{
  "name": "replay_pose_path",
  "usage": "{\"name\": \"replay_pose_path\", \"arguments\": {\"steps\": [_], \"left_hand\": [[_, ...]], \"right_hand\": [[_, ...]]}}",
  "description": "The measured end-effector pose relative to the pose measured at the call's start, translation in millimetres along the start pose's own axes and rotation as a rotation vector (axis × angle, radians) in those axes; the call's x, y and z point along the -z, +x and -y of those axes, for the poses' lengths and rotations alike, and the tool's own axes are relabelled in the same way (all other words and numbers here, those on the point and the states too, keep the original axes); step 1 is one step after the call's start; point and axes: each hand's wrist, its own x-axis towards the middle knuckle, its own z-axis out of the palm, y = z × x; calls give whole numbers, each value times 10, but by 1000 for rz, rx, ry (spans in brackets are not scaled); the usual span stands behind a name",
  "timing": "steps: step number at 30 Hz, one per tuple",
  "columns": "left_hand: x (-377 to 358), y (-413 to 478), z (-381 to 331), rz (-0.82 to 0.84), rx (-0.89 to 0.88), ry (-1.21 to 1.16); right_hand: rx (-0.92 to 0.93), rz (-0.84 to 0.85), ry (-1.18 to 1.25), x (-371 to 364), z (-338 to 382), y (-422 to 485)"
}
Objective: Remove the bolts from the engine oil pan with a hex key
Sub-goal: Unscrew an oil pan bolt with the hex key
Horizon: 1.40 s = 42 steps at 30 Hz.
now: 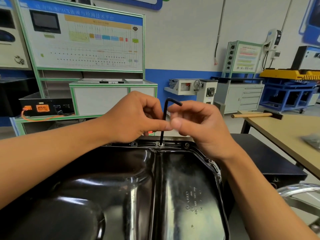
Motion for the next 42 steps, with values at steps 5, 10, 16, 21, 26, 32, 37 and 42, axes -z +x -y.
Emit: {"name": "replay_pose_path", "arguments": {"steps": [5,10,16,21,26,32,37,42], "left_hand": [[-7,13,4,10,2,39],[-9,15,-11,-4,-4,34],[51,-9,18,191,66,-70],[78,-17,39,246,73,-37],[30,1,-2,166,60,2],[-34,14,14,55,63,43],[43,-12,-36,161,38,39],[100,-53,-53,290,-2,-36]], "right_hand": [[23,-159,-216,-137,-56,-6],[49,-175,-247,-158,-57,26],[98,-96,-355,-132,-65,43],[182,-80,-453,-87,-84,24],[152,-128,-380,-117,-104,-6],[185,-200,-359,-192,-117,3],[202,-34,-458,-205,-90,-5],[226,51,-574,-214,-101,-11]]}}
